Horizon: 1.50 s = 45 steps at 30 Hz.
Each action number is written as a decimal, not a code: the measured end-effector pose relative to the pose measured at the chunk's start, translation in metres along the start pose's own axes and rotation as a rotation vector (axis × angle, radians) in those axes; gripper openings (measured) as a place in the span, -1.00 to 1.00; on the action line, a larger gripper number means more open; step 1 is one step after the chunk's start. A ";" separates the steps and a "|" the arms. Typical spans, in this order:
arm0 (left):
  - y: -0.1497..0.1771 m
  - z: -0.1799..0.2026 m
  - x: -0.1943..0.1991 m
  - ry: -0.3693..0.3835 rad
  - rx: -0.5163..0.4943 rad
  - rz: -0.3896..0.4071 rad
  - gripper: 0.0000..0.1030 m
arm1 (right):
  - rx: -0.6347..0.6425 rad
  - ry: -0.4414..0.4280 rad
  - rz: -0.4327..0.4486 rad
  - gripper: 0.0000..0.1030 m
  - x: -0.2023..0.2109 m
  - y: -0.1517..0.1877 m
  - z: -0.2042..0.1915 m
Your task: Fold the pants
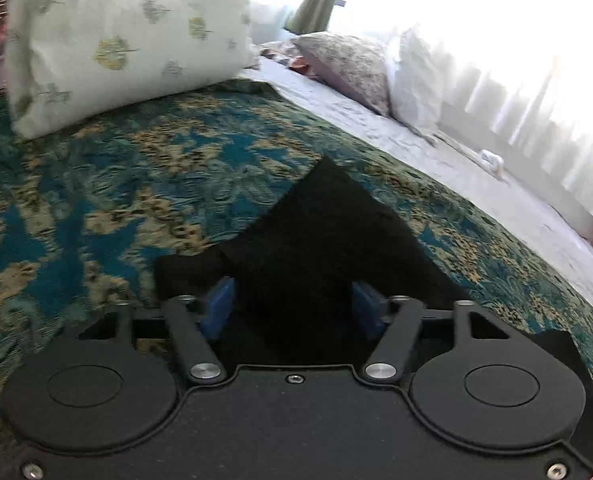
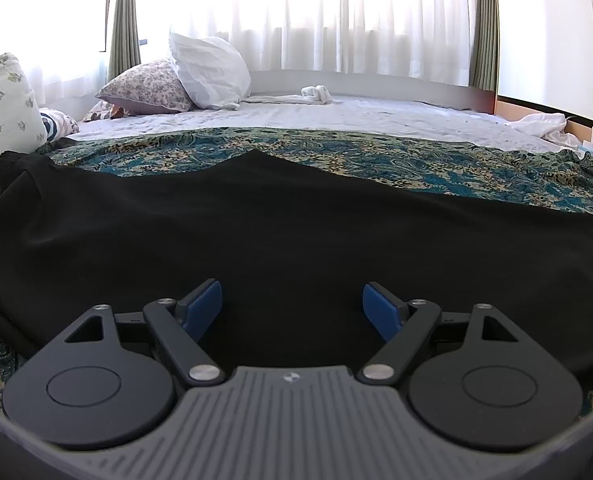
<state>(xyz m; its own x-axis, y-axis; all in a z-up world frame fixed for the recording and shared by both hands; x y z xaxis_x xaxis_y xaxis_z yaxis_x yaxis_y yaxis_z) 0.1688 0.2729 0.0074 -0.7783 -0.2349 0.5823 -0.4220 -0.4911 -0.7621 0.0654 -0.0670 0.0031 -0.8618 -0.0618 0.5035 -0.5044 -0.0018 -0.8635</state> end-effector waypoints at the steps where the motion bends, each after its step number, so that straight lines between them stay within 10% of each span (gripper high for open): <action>1: 0.001 0.005 -0.004 0.013 -0.025 -0.001 0.56 | -0.001 0.000 0.000 0.68 0.000 0.000 0.000; 3: 0.003 0.012 -0.009 -0.007 -0.066 0.004 0.56 | 0.000 0.000 0.002 0.68 0.000 0.000 0.000; 6: 0.004 0.020 -0.007 -0.063 -0.129 0.035 -0.27 | -0.002 -0.002 0.004 0.69 0.000 0.000 0.001; 10: -0.006 0.023 0.016 -0.070 -0.148 0.084 -0.43 | -0.002 -0.007 0.005 0.70 0.000 0.001 0.000; 16: -0.033 0.033 0.051 -0.056 -0.268 0.172 -0.41 | -0.005 -0.015 0.007 0.71 0.000 0.001 0.000; 30: -0.013 0.000 0.014 -0.207 -0.375 0.010 0.10 | -0.005 -0.030 0.010 0.73 0.001 0.002 0.002; 45: -0.006 0.007 -0.005 -0.323 -0.490 -0.013 0.20 | 0.003 -0.082 -0.007 0.74 0.004 0.001 0.002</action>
<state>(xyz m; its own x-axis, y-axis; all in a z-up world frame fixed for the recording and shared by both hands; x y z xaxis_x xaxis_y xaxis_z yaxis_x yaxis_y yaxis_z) 0.1781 0.2708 0.0111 -0.6226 -0.5128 0.5911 -0.6564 -0.0689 -0.7513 0.0614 -0.0697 0.0044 -0.8506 -0.1428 0.5060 -0.5105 -0.0059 -0.8599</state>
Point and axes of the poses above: each gripper's, at about its wrist camera, not at the fingertips, and x roughly against the way its jaws point, z to its right, y to its underside, the point moved 5 cm from there along -x, roughly the way its jaws point, and after that the axes turned 2 degrees about -y, right-handed, at the moved point
